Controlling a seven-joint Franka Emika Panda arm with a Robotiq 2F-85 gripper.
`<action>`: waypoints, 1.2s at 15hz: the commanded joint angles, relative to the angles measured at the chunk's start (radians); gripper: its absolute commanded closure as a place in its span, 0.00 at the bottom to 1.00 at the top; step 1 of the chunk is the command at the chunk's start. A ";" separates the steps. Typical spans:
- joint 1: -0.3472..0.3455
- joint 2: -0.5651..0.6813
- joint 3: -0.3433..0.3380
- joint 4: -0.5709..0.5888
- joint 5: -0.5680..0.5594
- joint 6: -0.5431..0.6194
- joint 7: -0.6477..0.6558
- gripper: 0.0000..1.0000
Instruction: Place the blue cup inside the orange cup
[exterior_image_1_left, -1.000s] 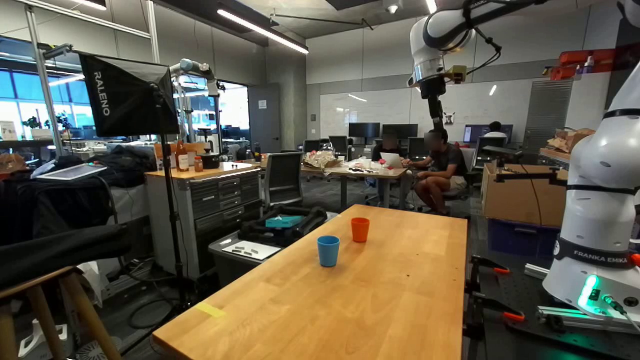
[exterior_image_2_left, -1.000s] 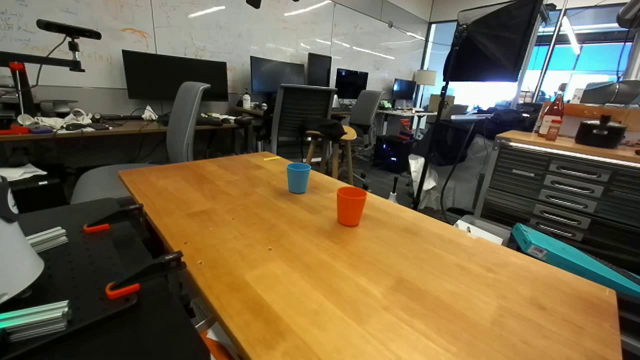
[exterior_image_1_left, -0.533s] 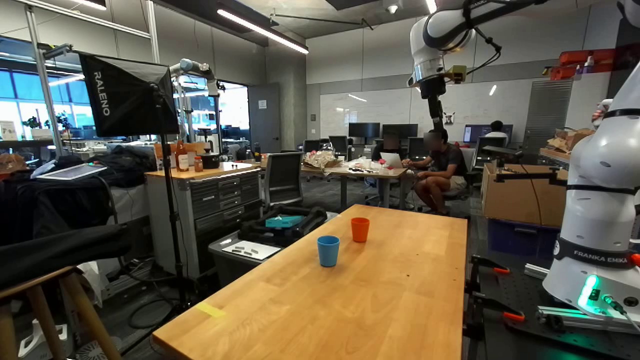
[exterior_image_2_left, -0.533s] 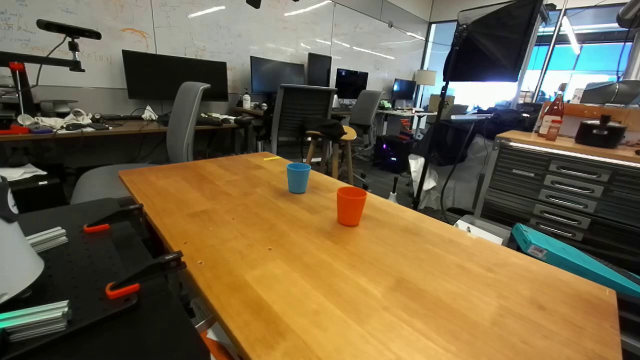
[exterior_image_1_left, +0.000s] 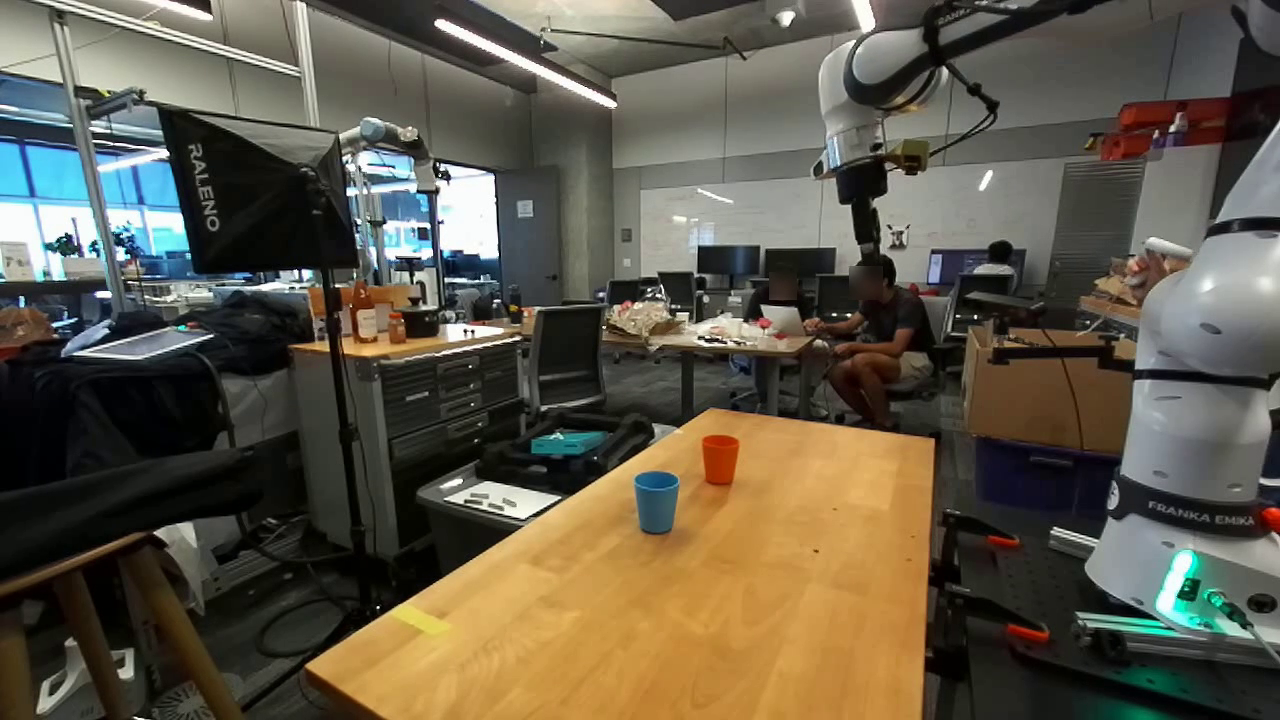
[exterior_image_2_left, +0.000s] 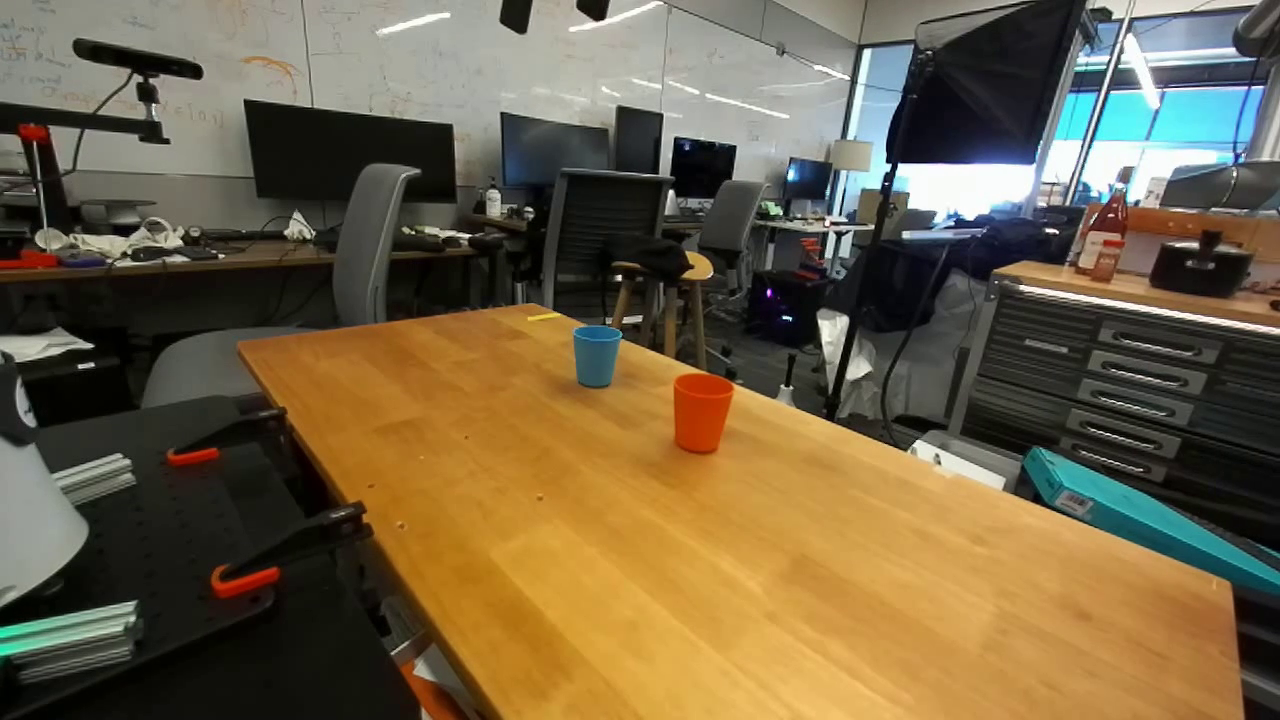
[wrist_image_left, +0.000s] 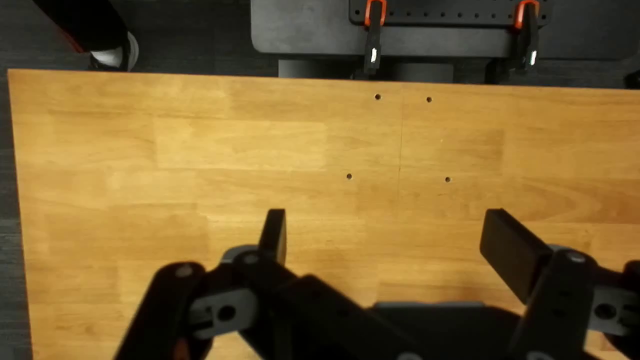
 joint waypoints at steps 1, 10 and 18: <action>0.008 0.031 0.016 -0.094 0.010 0.212 0.022 0.00; 0.074 0.342 0.125 -0.191 0.101 0.699 0.085 0.00; 0.142 0.656 0.227 -0.042 0.088 0.913 0.283 0.00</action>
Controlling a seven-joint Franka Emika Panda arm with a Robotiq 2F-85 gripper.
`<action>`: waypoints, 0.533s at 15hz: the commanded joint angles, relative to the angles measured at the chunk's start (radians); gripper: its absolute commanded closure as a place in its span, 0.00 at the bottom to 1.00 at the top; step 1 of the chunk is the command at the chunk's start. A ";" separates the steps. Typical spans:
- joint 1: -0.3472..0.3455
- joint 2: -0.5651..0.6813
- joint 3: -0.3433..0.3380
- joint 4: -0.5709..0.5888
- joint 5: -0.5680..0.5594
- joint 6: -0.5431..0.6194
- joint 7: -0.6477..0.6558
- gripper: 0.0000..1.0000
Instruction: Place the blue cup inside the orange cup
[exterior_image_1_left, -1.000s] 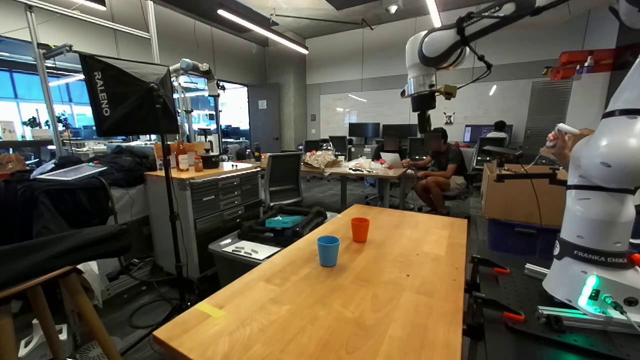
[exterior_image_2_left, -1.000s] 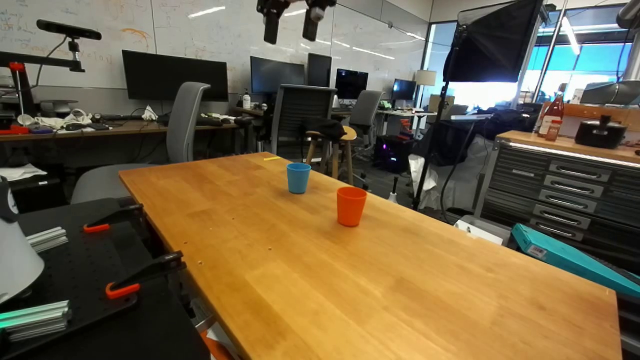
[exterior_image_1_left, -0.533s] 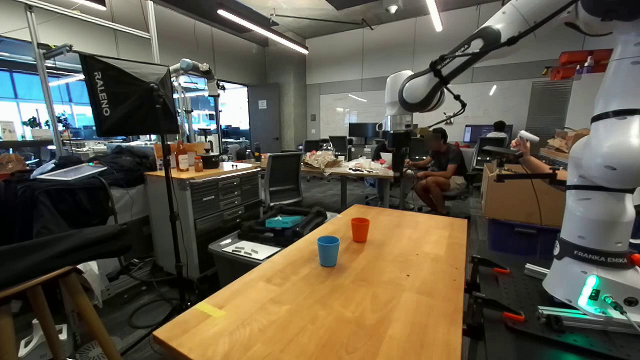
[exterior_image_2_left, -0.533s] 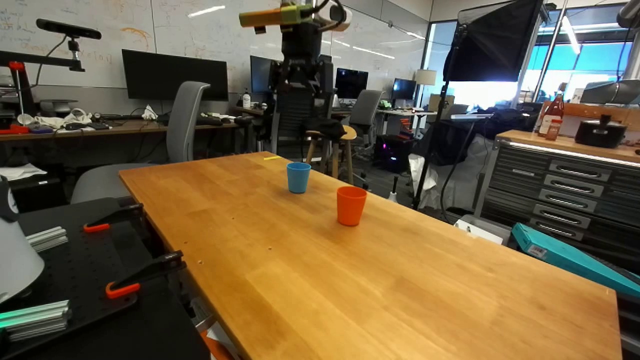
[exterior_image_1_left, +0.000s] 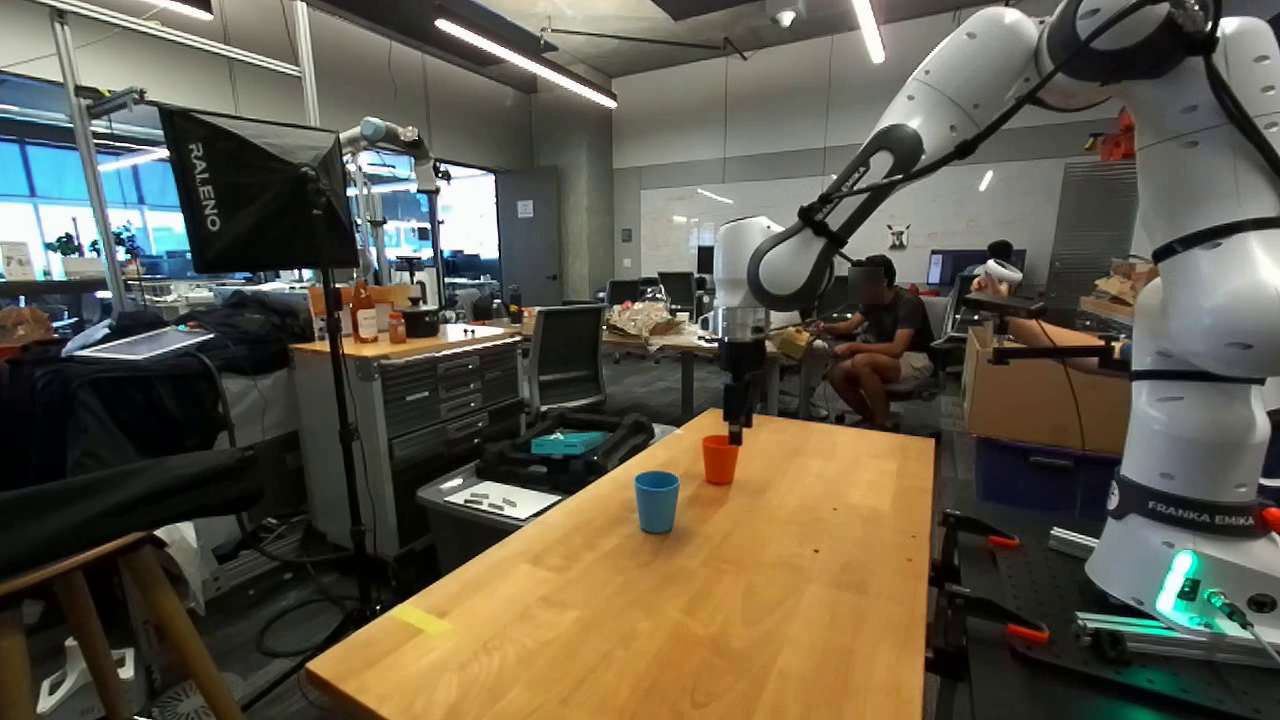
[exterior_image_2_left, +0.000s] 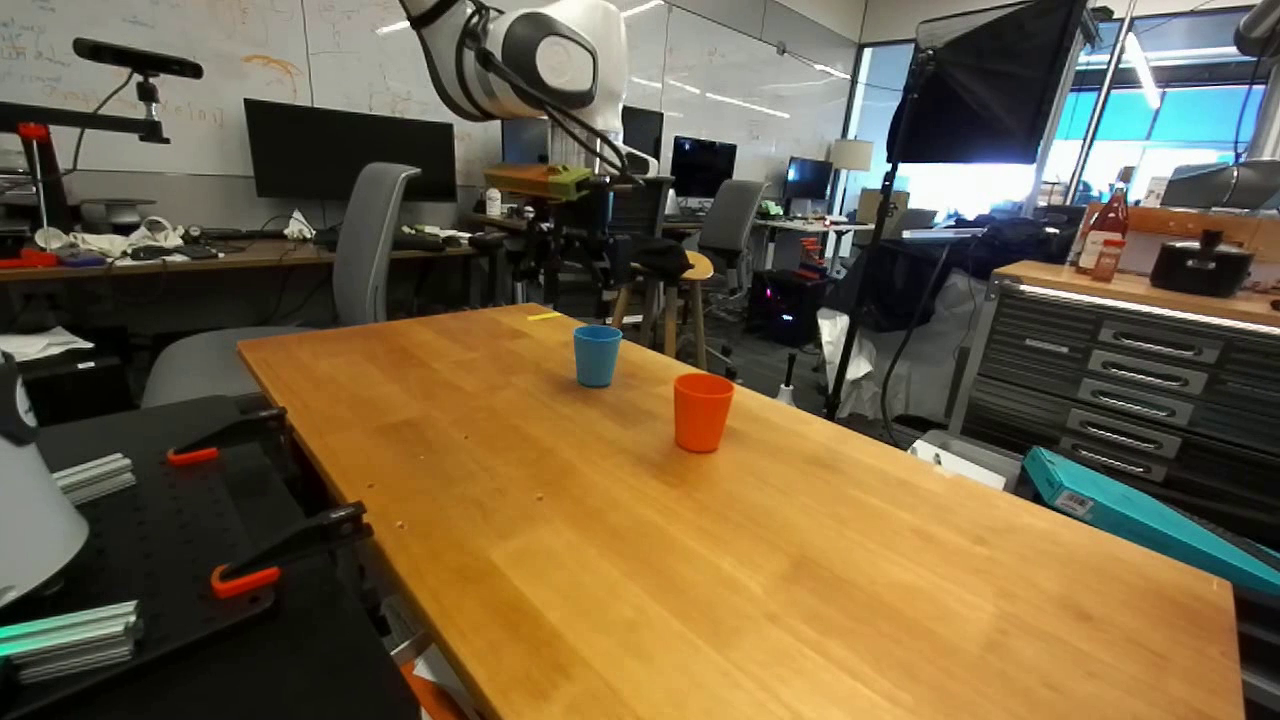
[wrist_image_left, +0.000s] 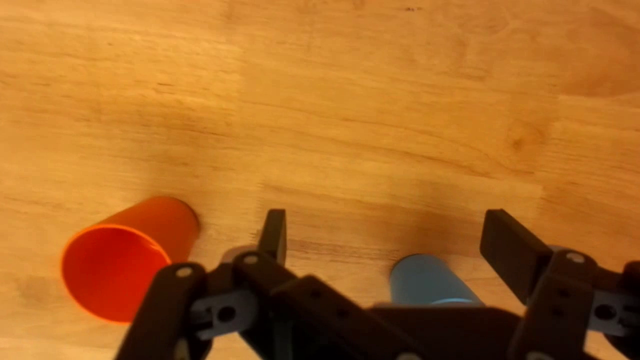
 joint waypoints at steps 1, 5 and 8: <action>0.029 0.138 0.016 0.125 -0.011 0.066 0.092 0.00; 0.060 0.233 0.017 0.241 -0.003 0.071 0.153 0.00; 0.060 0.283 0.009 0.327 0.006 0.045 0.181 0.00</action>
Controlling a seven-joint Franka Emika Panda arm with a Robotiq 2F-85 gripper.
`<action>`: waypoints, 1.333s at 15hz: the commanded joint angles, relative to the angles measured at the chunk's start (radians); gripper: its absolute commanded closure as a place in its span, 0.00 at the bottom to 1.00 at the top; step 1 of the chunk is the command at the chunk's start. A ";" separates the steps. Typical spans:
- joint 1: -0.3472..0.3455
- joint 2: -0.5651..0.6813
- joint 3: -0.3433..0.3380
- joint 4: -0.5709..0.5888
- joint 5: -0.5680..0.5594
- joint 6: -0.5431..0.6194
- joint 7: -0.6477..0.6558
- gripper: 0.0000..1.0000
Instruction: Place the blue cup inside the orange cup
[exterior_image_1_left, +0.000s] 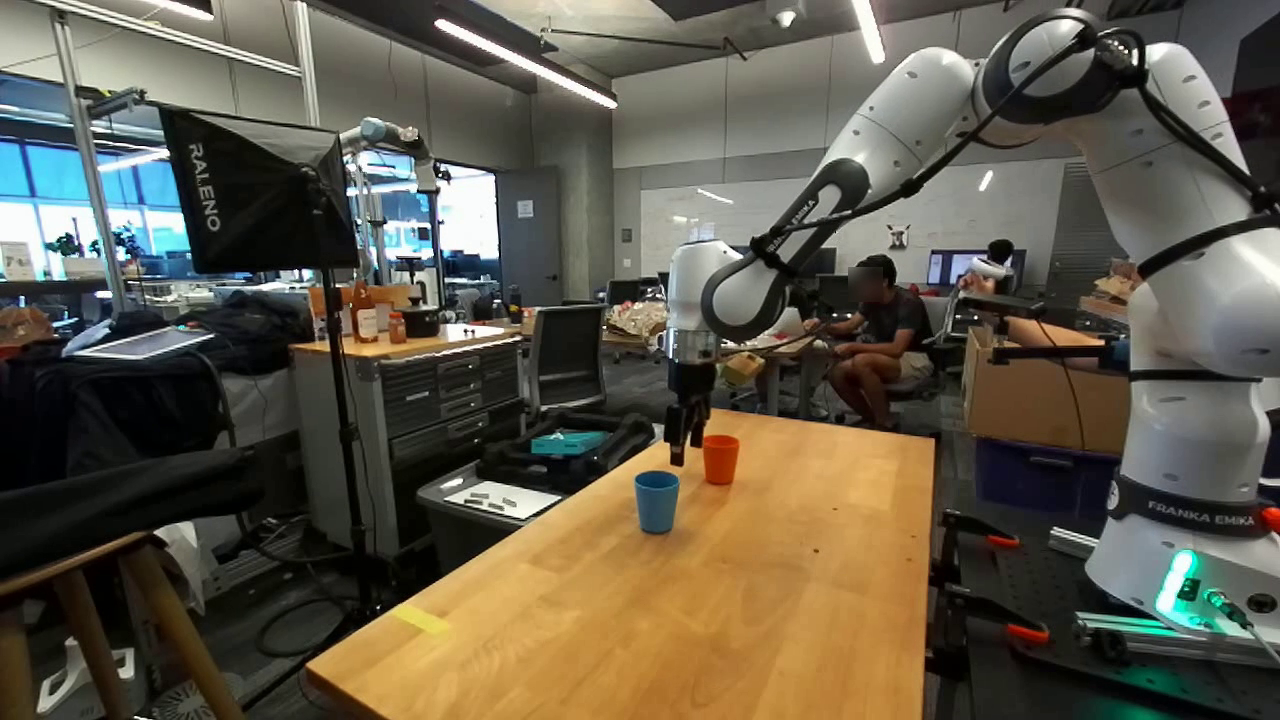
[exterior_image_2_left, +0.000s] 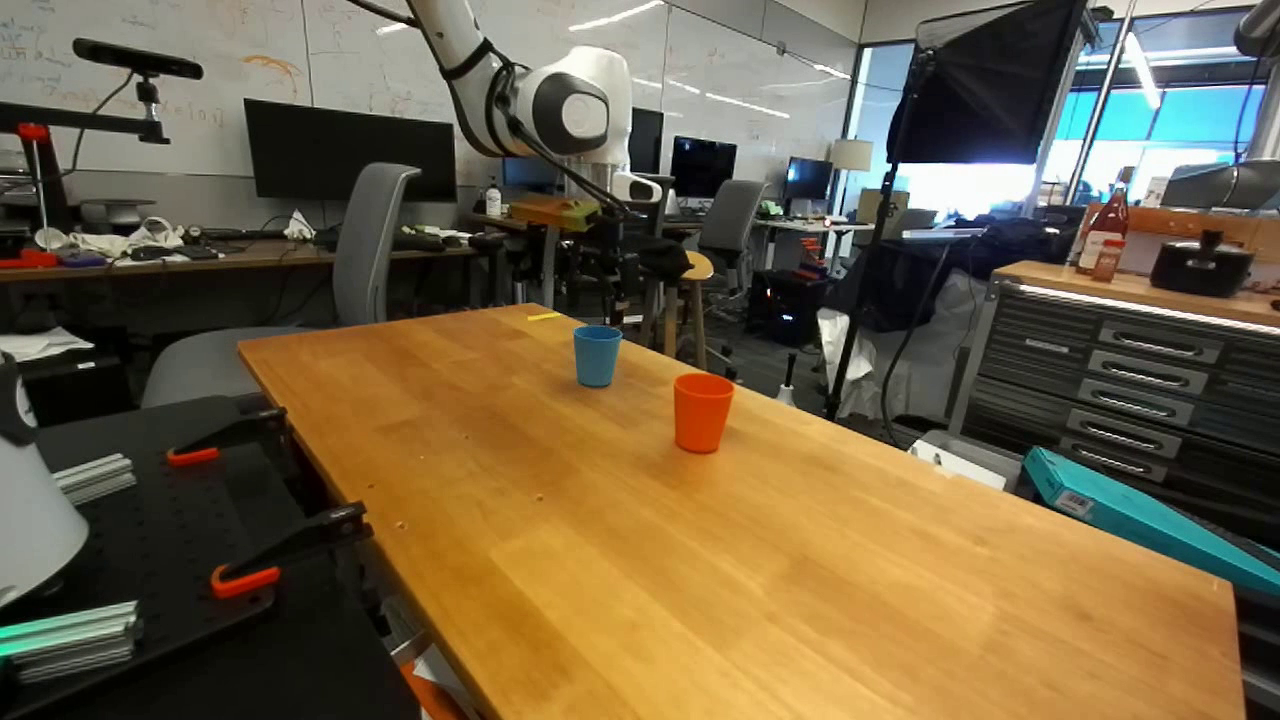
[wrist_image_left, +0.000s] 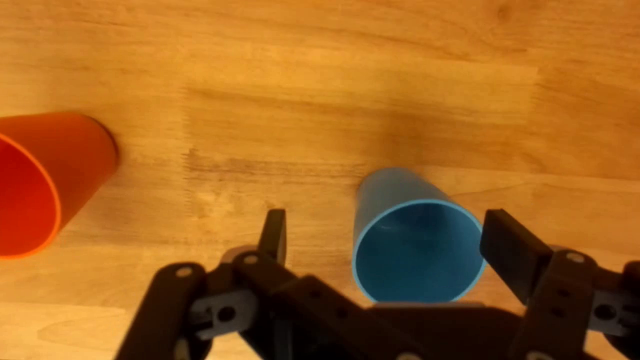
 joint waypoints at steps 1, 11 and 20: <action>0.002 0.085 -0.015 0.134 0.003 -0.028 0.048 0.00; 0.021 0.259 -0.082 0.194 -0.058 -0.002 0.088 0.25; 0.030 0.279 -0.078 0.204 -0.069 -0.005 0.075 0.89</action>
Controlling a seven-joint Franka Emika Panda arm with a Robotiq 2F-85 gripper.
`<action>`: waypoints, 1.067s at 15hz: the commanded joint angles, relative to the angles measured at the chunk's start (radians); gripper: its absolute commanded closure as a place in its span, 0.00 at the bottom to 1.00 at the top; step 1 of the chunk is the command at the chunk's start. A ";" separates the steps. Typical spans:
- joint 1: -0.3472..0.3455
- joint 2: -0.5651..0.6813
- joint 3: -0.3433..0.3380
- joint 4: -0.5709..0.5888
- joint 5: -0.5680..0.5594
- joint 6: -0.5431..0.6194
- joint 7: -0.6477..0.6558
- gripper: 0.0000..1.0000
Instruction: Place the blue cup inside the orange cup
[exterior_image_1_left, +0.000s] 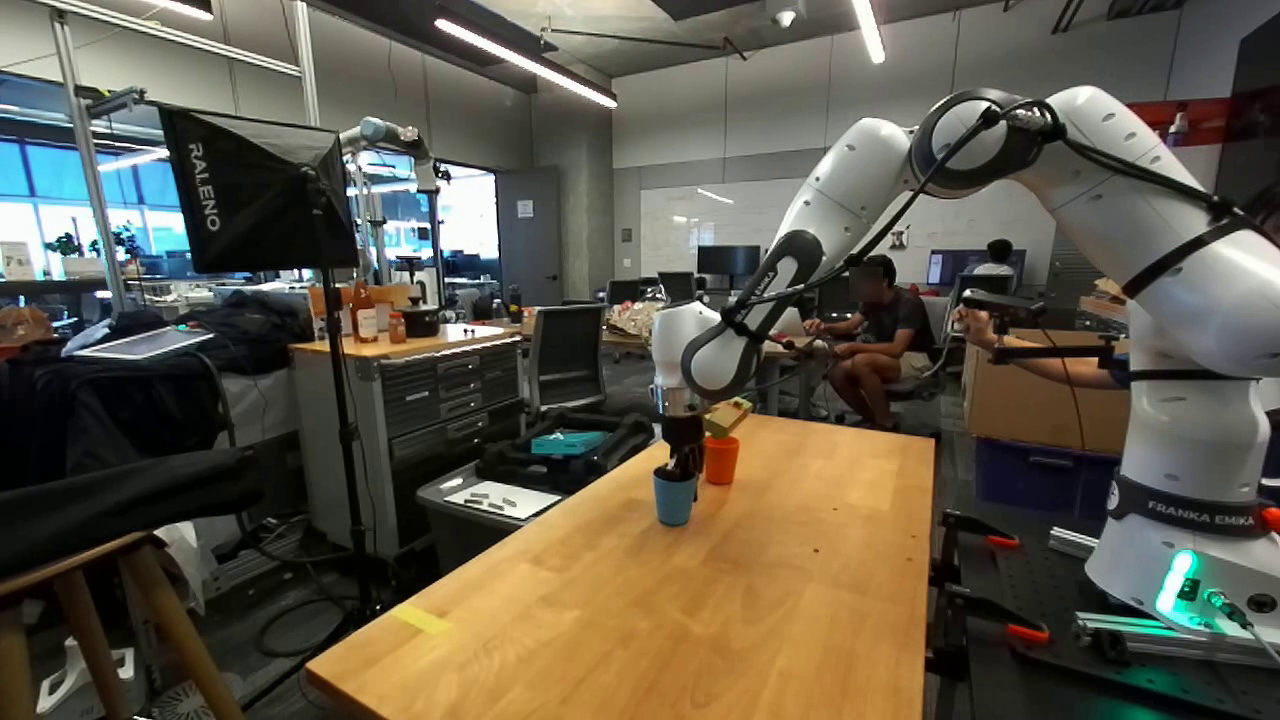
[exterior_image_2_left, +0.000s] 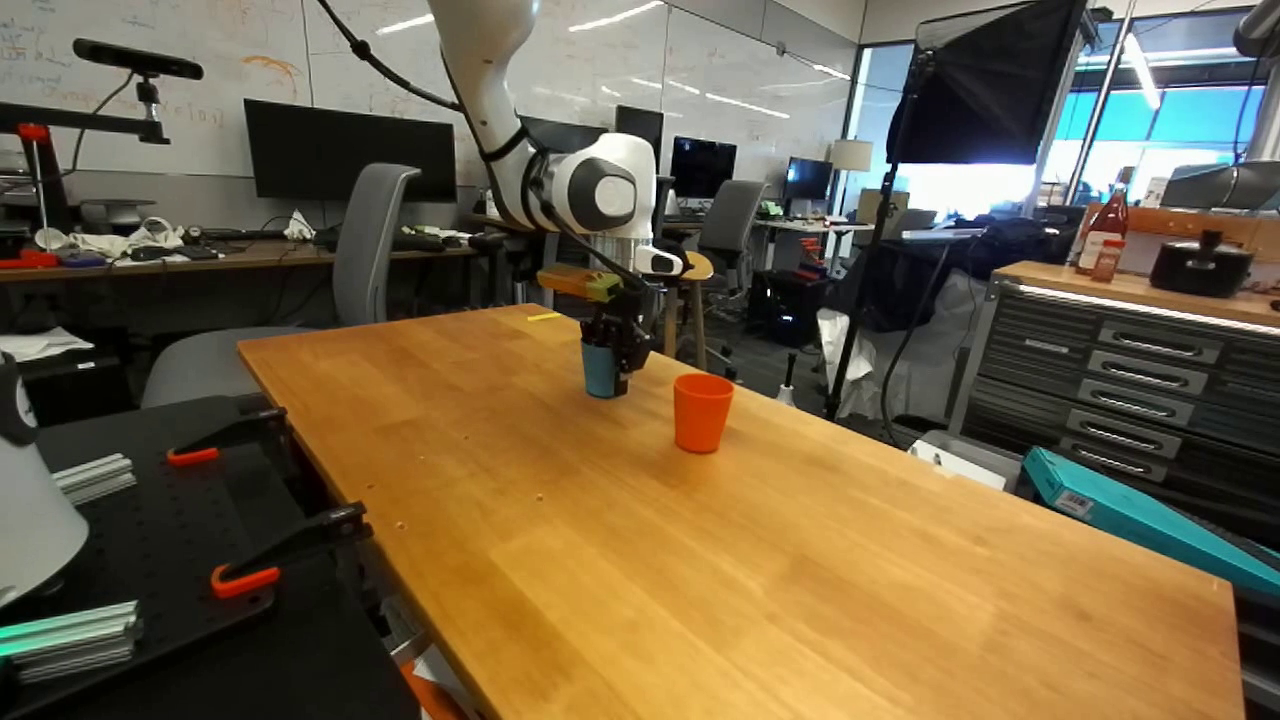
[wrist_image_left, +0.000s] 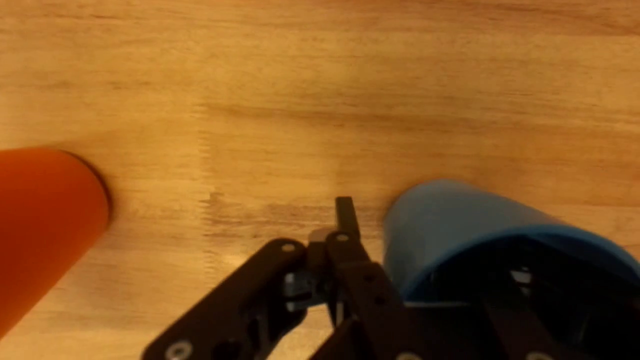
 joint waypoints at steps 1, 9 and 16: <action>0.016 0.017 -0.019 0.033 -0.026 -0.006 0.013 0.98; -0.016 -0.082 -0.032 0.023 -0.027 -0.082 -0.013 0.97; -0.077 -0.170 -0.089 0.093 -0.037 -0.306 0.004 0.97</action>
